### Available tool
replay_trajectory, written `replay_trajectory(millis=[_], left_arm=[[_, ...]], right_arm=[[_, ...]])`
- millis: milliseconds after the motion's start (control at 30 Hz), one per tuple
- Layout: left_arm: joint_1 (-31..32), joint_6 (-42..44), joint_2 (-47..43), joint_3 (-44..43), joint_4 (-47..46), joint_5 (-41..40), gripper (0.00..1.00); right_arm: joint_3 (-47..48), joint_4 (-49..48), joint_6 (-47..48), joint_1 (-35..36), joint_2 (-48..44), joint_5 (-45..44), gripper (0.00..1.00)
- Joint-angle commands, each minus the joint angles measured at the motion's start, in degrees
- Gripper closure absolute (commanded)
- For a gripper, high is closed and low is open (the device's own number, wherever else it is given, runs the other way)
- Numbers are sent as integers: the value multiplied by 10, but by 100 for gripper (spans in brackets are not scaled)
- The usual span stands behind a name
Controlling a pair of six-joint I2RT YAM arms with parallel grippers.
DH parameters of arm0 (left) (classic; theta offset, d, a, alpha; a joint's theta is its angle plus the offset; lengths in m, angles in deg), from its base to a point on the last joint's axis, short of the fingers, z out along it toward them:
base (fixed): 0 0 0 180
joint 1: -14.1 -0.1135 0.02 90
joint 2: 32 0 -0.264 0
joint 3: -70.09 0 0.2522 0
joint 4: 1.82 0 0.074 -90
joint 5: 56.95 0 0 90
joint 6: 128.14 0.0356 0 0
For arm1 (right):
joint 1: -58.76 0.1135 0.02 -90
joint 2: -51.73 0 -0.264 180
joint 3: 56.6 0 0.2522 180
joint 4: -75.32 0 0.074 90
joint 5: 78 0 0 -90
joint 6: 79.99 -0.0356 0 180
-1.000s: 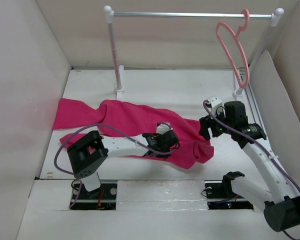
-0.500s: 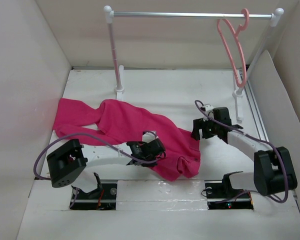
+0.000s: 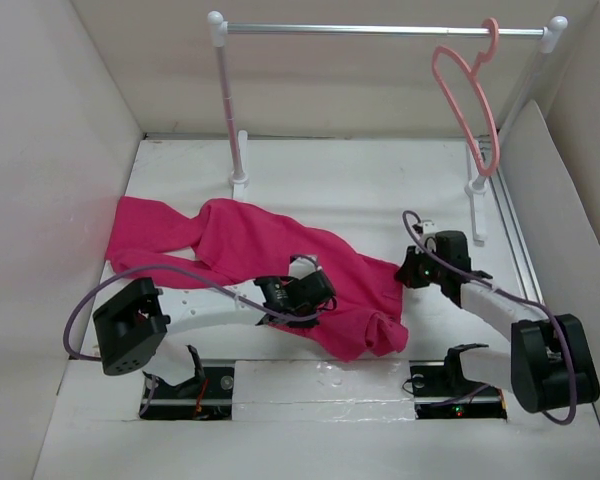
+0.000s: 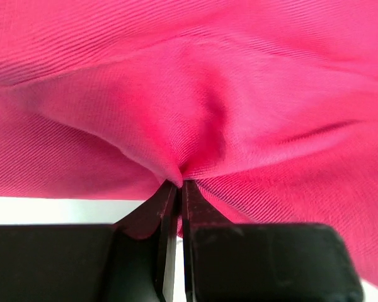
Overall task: Place the trousers on the hanger
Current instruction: Fold the trousers
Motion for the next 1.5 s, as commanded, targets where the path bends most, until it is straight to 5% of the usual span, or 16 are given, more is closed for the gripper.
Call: replay_trajectory(millis=[0, 167, 267, 300, 333, 367, 433, 500, 633, 733, 767, 833, 967, 1133, 1267, 1467], left_arm=[[5, 35, -39, -99, 73, -34, 100], [5, 96, -15, -243, 110, -41, 100], [10, 131, 33, -333, 125, -24, 66], [10, 143, 42, -346, 129, -23, 32], [10, 141, 56, -363, 135, -39, 19], [10, 140, 61, -365, 149, -51, 10], [10, 123, 52, -353, 165, -103, 8], [4, 98, 32, -329, 185, -143, 7], [-69, 41, -81, -210, 189, -176, 7], [-202, 42, -167, -118, 166, -160, 9], [-244, 55, -188, -98, 142, -150, 10], [-396, 74, -249, -45, 109, -89, 14], [-661, 111, -321, 16, 26, 18, 16], [-758, 107, -213, -7, -29, 64, 17], [-842, 102, -126, -16, -89, 111, 22], [-857, 113, 19, -116, -84, 143, 34]], right_arm=[[85, 23, 27, -57, -89, -45, 100], [204, 116, 68, -135, -136, -175, 100], [288, 135, 74, -180, -92, -214, 100], [295, 125, 73, -180, -84, -246, 94], [297, 88, 69, -180, -76, -264, 75], [302, 84, 69, -192, -53, -248, 42], [330, 125, 83, -192, -26, -201, 22], [327, 137, 96, -192, -4, -182, 16], [274, 124, 99, -185, -48, -103, 19], [206, 104, 97, -146, -107, -43, 50], [192, 100, 97, -134, -118, -29, 86], [156, 98, 103, -100, -140, 3, 100], [134, 128, 123, 48, -154, -5, 100], [130, 130, 132, 176, -149, -31, 98], [159, 123, 146, 260, -93, -41, 76], [190, 102, 143, 345, -20, -67, 74]])
